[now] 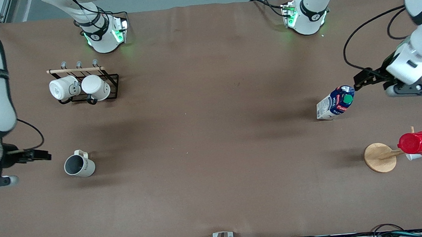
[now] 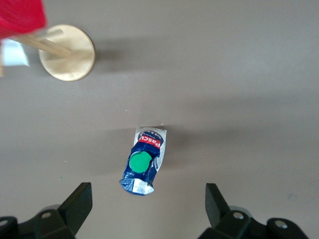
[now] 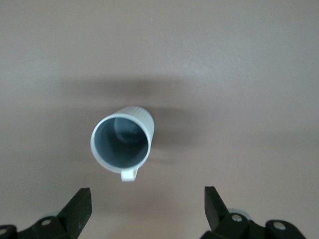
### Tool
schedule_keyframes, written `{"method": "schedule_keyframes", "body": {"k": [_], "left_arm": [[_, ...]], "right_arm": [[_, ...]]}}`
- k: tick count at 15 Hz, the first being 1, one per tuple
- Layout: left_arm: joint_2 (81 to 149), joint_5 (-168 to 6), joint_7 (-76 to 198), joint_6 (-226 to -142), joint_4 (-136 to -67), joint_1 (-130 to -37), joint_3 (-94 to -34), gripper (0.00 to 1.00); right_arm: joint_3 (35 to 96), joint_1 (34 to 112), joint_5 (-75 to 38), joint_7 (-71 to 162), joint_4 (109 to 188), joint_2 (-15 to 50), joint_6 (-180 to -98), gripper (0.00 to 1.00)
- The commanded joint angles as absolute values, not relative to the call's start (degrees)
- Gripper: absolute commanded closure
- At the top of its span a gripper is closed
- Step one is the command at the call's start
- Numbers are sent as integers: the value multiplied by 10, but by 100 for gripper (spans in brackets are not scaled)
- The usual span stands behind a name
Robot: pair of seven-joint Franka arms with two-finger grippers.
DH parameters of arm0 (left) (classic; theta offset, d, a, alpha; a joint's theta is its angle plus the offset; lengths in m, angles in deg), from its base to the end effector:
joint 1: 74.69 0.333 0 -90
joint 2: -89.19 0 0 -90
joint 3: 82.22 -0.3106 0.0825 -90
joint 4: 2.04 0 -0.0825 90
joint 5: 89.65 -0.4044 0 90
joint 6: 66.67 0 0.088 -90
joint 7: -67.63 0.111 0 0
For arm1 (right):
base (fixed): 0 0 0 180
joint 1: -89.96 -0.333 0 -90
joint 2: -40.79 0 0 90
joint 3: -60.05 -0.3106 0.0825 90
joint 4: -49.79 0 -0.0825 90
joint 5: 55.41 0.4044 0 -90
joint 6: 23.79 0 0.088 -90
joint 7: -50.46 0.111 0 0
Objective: Place cup and milk on table
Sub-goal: 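Grasp the white mug with the right gripper while the left gripper grasps the carton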
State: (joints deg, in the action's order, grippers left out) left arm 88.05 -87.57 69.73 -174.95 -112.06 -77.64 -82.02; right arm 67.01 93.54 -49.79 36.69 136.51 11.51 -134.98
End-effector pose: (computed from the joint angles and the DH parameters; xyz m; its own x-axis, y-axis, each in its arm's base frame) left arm 0.5715 -0.0343 0.4805 0.9967 -0.0801 -0.0094 -0.0798 -0.9962 0.0346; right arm 0.6933 -0.1102 0.3445 0.9970 0.0318 -0.0708 0.0285 -0.9985 -0.0472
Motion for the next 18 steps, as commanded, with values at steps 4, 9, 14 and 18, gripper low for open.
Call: {"method": "schedule_keyframes", "body": {"k": [4, 9, 14, 18], "left_arm": [[891, -870, 755, -1871, -1226, -766, -823, 0], [931, -866, 759, -1873, -1227, -765, -824, 0], [965, -866, 772, -1873, -1227, -764, -825, 1], [964, -866, 783, -1873, -1239, -756, -826, 2]], "right_arm": [[668, 926, -490, 338, 1480, 110, -1503, 0], [668, 915, -489, 339, 1483, 72, -1539, 4], [667, 914, -489, 339, 1483, 65, -1535, 69], [667, 914, -482, 348, 1480, 65, -1532, 100]]}}
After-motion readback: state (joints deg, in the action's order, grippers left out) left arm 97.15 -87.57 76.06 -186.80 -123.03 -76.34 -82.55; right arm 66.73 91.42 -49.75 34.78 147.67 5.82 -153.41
